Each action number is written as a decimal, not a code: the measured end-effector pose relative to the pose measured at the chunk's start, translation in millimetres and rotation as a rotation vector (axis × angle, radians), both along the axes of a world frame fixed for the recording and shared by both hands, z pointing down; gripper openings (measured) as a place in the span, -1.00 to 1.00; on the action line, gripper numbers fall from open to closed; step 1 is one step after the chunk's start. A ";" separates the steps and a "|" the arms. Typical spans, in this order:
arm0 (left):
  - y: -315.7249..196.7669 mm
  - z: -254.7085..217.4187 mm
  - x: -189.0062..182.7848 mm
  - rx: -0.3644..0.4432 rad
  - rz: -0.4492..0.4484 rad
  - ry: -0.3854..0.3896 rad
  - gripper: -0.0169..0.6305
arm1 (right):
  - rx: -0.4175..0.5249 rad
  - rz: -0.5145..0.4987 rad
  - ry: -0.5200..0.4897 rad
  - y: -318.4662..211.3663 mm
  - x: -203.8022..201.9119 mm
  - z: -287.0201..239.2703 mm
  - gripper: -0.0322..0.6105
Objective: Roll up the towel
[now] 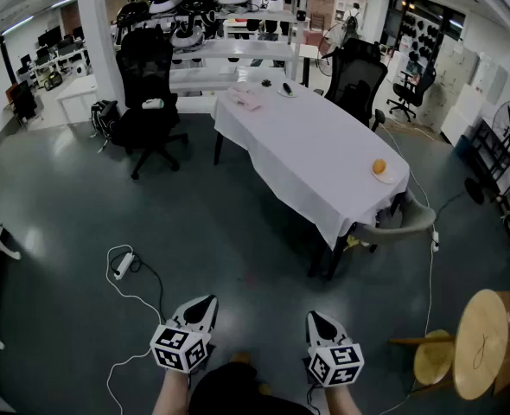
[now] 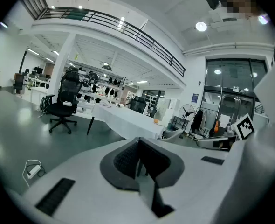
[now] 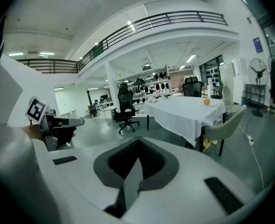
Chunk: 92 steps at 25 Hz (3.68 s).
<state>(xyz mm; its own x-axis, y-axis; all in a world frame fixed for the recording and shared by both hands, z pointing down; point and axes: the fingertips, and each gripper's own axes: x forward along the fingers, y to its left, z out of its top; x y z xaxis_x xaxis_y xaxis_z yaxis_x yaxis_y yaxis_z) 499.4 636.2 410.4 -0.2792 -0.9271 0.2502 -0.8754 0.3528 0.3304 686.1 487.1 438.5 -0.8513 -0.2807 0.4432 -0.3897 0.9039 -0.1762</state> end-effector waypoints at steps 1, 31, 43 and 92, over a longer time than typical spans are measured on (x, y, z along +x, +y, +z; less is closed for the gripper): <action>5.2 -1.6 10.7 0.002 0.005 -0.002 -0.91 | 0.016 0.001 0.001 2.9 10.8 -1.9 -0.88; 62.8 -24.6 91.4 0.093 -0.089 -0.010 0.17 | 0.085 -0.087 -0.087 40.1 68.3 -26.3 0.07; -22.9 -25.7 2.8 0.072 0.000 -0.030 0.17 | 0.097 -0.057 -0.058 -29.8 -17.3 -26.3 0.09; -121.0 12.6 -270.7 0.054 -0.045 0.028 0.17 | 0.064 -0.109 0.021 -131.5 -298.7 10.5 0.09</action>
